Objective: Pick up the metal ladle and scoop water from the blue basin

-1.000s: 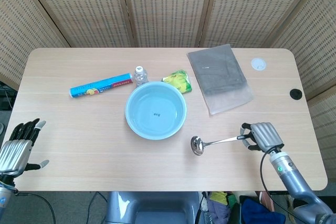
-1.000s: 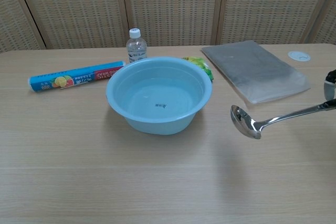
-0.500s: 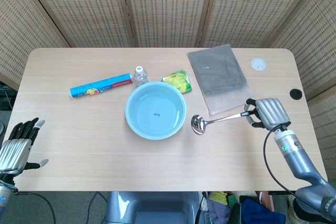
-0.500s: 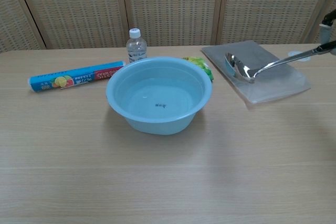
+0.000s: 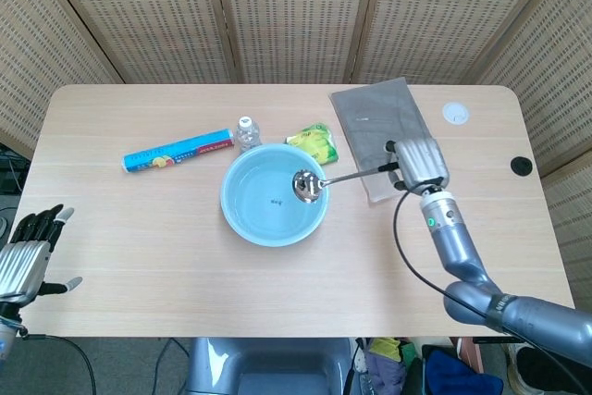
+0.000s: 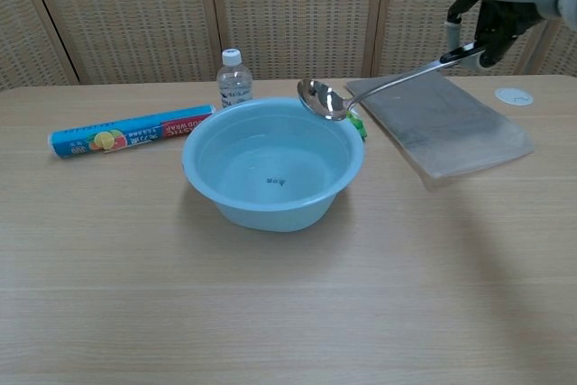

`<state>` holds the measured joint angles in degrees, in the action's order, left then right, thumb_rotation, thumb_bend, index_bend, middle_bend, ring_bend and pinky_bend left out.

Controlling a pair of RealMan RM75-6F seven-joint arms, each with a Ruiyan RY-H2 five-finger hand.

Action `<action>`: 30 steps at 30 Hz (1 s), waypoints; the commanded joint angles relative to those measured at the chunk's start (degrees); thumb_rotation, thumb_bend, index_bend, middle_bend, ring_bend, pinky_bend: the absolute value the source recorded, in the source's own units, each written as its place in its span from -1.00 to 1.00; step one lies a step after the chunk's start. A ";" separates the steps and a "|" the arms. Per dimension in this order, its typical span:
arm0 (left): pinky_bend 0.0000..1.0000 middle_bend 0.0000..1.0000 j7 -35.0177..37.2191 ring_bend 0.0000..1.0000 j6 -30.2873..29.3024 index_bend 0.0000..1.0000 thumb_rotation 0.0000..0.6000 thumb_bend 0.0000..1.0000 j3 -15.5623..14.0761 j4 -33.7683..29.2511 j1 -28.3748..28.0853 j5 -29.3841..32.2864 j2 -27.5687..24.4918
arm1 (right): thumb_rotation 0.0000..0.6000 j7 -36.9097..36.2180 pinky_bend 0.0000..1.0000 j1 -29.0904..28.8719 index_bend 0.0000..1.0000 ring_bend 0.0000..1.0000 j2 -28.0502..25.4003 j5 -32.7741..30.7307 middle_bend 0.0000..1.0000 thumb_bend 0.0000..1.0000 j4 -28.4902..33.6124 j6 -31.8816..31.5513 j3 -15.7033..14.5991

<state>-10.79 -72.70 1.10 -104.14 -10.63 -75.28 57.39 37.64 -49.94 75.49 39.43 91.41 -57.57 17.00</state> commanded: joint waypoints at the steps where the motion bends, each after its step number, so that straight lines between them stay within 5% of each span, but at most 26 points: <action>1: -1.00 -1.00 0.14 -1.00 0.46 -1.00 1.00 -1.00 0.13 0.26 -0.26 0.45 0.02 | 1.00 7.08 1.00 -5.06 0.67 0.82 5.63 -4.46 0.87 0.57 -2.73 -3.00 0.06; 14: -1.00 -1.00 1.38 -1.00 2.80 -1.00 1.00 -1.00 0.72 1.66 -1.17 3.16 -0.03 | 1.00 15.41 1.00 -11.53 0.67 0.82 16.77 -7.17 0.87 0.57 -12.83 -5.39 -1.44; 20: -1.00 -1.00 2.18 -1.00 3.56 -1.00 1.00 -1.00 1.07 1.96 -1.48 4.30 -0.25 | 1.00 18.00 1.00 -13.11 0.67 0.82 22.70 -3.56 0.88 0.57 -22.99 -6.44 -3.76; 30: -1.00 -1.00 2.28 -1.00 4.07 -1.00 1.00 -1.00 1.15 2.05 -1.84 4.89 -0.30 | 1.00 19.33 1.00 -12.90 0.67 0.82 27.17 2.40 0.88 0.58 -30.79 -6.38 -5.93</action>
<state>-8.51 -68.63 2.24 -102.09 -12.47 -70.40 57.09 56.67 -62.90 102.12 41.17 61.21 -64.01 11.45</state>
